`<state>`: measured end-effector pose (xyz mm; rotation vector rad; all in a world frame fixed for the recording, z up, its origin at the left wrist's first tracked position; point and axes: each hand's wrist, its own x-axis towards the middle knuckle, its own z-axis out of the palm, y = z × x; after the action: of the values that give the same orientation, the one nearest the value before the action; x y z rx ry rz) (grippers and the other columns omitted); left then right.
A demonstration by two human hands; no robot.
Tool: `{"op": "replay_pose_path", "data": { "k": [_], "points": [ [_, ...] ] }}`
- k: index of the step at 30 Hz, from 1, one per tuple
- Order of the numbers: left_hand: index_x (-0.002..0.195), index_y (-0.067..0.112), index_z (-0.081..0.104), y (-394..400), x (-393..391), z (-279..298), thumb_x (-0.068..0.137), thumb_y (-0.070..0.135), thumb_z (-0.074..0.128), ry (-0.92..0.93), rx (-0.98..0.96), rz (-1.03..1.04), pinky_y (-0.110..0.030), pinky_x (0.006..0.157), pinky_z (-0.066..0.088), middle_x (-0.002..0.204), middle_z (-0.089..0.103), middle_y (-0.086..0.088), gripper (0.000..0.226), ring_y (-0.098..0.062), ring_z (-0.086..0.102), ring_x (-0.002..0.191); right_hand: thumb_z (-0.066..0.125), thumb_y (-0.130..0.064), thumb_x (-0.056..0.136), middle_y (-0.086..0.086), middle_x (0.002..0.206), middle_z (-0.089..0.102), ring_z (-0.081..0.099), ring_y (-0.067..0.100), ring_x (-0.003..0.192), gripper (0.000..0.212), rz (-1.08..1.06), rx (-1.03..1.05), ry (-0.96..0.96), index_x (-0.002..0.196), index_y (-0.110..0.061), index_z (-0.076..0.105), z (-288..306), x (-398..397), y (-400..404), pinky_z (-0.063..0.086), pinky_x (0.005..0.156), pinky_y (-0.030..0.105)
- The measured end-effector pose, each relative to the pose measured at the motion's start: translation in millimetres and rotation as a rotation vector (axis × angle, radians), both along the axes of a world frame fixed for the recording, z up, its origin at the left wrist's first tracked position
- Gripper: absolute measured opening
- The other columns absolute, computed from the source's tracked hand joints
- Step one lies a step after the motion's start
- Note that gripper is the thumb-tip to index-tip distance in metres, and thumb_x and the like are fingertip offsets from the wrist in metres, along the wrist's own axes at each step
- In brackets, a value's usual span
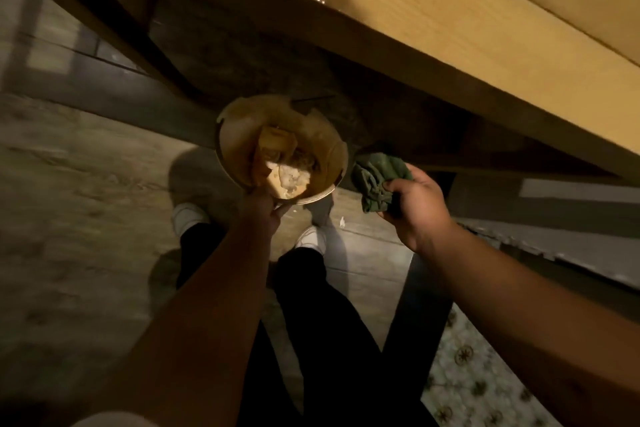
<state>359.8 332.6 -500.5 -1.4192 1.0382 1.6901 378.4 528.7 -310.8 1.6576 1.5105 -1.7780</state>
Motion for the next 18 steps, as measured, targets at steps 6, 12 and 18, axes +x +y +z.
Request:
{"op": "replay_pose_path", "data": {
  "k": [6, 12, 18],
  "points": [
    [0.145, 0.006, 0.045, 5.6, 0.8, -40.6, 0.096, -0.004, 0.042, -0.078, -0.004, 0.032, -0.047, 0.087, 0.050, 0.147, 0.049, -0.021, 0.051, -0.037, 0.048, 0.134, 0.052, 0.007, 0.087, 0.009, 0.086, 0.073, 0.070, 0.024, 0.077, 0.025, 0.023, 0.031, -0.046, 0.095, -0.013, 0.064, -36.4, -4.0, 13.3, 0.056, 0.059, 0.033],
    [0.142, 0.001, 0.047, -0.6, 26.0, -59.9, 0.099, 0.003, 0.051, -0.164, -0.090, -0.159, -0.042, 0.099, 0.049, 0.150, 0.046, -0.023, 0.043, -0.038, 0.045, 0.139, 0.051, 0.009, 0.087, 0.008, 0.089, 0.073, 0.069, 0.024, 0.078, 0.033, 0.093, -0.022, -0.040, 0.100, -0.017, 0.067, -50.9, -5.0, 3.6, 0.056, 0.066, 0.036],
    [0.145, 0.004, 0.046, -21.4, 43.8, -29.5, 0.099, 0.019, 0.056, -0.233, -0.077, -0.139, -0.038, 0.083, 0.050, 0.152, 0.044, -0.023, 0.049, -0.040, 0.041, 0.141, 0.049, 0.013, 0.084, 0.004, 0.082, 0.075, 0.070, 0.021, 0.071, 0.044, 0.131, -0.063, -0.019, 0.103, -0.022, 0.069, -36.7, -10.9, -16.7, 0.055, 0.066, 0.037]
  ]
}}
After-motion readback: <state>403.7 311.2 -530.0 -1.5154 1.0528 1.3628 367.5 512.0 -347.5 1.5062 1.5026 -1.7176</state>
